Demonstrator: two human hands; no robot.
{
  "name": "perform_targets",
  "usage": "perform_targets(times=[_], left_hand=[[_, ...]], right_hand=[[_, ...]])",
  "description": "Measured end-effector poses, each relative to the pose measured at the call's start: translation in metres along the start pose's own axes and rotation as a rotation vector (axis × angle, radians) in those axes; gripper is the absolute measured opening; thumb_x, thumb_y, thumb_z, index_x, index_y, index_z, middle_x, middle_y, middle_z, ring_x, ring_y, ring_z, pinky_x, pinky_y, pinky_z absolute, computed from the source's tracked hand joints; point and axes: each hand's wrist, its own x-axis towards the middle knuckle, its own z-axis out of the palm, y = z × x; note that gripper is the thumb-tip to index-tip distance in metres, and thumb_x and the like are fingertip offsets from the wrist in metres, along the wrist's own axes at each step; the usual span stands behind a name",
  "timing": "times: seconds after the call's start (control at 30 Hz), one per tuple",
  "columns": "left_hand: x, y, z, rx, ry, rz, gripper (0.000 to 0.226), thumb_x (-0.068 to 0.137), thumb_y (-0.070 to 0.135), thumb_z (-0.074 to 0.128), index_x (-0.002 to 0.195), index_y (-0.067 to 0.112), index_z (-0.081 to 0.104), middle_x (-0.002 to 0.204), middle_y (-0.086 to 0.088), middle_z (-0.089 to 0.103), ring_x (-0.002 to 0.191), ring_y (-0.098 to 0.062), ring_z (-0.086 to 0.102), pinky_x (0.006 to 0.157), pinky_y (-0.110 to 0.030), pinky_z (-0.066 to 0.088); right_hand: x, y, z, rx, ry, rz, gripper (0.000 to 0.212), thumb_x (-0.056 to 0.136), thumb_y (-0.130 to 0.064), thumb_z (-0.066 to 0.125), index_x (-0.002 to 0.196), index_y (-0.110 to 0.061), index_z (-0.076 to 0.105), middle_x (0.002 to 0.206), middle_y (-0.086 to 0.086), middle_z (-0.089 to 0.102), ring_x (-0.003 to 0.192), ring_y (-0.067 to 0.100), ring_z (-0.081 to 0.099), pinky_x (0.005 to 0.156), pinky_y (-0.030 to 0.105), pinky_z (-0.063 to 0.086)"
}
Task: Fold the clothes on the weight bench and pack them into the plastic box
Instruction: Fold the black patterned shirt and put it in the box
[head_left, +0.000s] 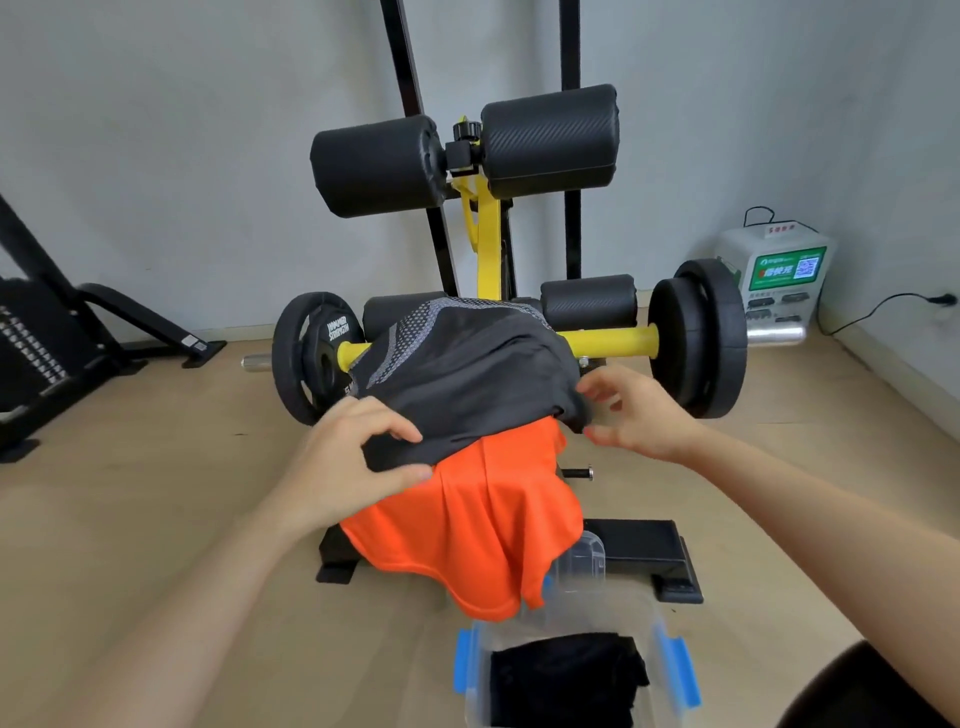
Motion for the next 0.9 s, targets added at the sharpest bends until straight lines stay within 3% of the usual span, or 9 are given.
perform_targets(times=[0.07,0.17,0.23,0.37,0.43,0.6,0.67,0.77,0.9], left_hand=[[-0.005,-0.003,0.002,0.074,-0.081,0.01,0.042,0.06,0.063,0.079,0.095,0.043,0.067,0.095,0.022,0.061,0.096,-0.004,0.055,0.078,-0.023,0.046],[-0.006,-0.003,0.002,0.128,-0.082,0.004,0.027,0.071,0.035,0.086,0.09,0.044,0.069,0.088,0.023,0.062,0.087,0.0,0.059,0.07,-0.022,0.049],[-0.008,-0.002,0.001,0.129,-0.035,0.002,0.021,0.078,0.02,0.082,0.087,0.038,0.074,0.081,0.02,0.062,0.082,-0.002,0.061,0.068,-0.021,0.05],[-0.012,-0.004,-0.007,0.156,0.032,0.004,0.016,0.083,0.016,0.079,0.089,0.031,0.078,0.082,0.017,0.062,0.08,0.0,0.06,0.068,-0.018,0.046],[-0.016,-0.009,-0.014,0.183,0.09,-0.008,0.016,0.084,0.013,0.078,0.092,0.027,0.079,0.084,0.017,0.062,0.073,0.002,0.059,0.067,-0.013,0.04],[-0.021,-0.017,-0.041,0.346,0.303,-0.063,0.015,0.085,0.005,0.075,0.094,0.016,0.08,0.089,-0.002,0.069,0.081,-0.026,0.067,0.068,-0.029,0.042],[-0.024,-0.016,-0.047,0.41,0.25,-0.153,0.016,0.084,0.005,0.075,0.092,0.018,0.08,0.088,-0.003,0.07,0.086,-0.029,0.067,0.07,-0.034,0.043],[-0.025,-0.008,-0.038,0.45,0.038,-0.241,0.023,0.079,0.012,0.067,0.092,0.026,0.079,0.086,0.006,0.068,0.094,-0.026,0.066,0.075,-0.034,0.049],[-0.015,0.01,-0.021,0.298,0.049,-0.216,0.022,0.073,0.029,0.066,0.092,0.03,0.077,0.089,0.012,0.067,0.089,-0.016,0.065,0.075,-0.031,0.049]], right_hand=[[-0.006,0.002,0.009,-0.09,-0.005,-0.058,0.055,0.064,-0.022,0.09,0.109,-0.014,0.061,0.105,0.001,0.06,0.096,0.017,0.057,0.084,0.023,0.046],[-0.002,0.007,0.026,-0.167,0.098,-0.089,0.056,0.062,-0.03,0.091,0.105,-0.016,0.058,0.1,0.0,0.057,0.093,0.021,0.056,0.08,0.035,0.049],[0.005,0.008,0.034,-0.191,0.172,-0.086,0.046,0.067,-0.026,0.087,0.101,-0.017,0.059,0.095,-0.001,0.058,0.09,0.023,0.056,0.076,0.038,0.049],[0.009,0.002,0.034,-0.209,0.274,-0.056,0.011,0.081,-0.013,0.073,0.089,-0.016,0.066,0.088,0.0,0.068,0.089,0.026,0.058,0.07,0.034,0.045],[0.007,0.003,0.027,-0.208,0.289,-0.067,0.008,0.083,-0.009,0.07,0.089,-0.013,0.069,0.086,0.002,0.07,0.088,0.025,0.06,0.071,0.034,0.045],[-0.009,-0.017,0.007,-0.164,0.39,-0.155,0.016,0.075,-0.001,0.07,0.086,-0.013,0.07,0.079,0.0,0.068,0.078,0.021,0.059,0.073,0.037,0.051],[-0.019,-0.033,0.003,-0.134,0.351,-0.216,0.017,0.071,0.001,0.07,0.081,-0.012,0.07,0.077,-0.002,0.066,0.075,0.019,0.06,0.071,0.031,0.049],[-0.034,-0.041,0.0,-0.044,0.081,-0.162,0.021,0.071,0.002,0.07,0.08,-0.017,0.07,0.075,-0.008,0.066,0.07,0.009,0.063,0.068,0.019,0.048],[-0.032,-0.033,-0.002,0.045,-0.017,-0.043,0.016,0.075,-0.014,0.077,0.09,-0.019,0.074,0.082,-0.004,0.072,0.076,0.009,0.066,0.076,0.023,0.054]])
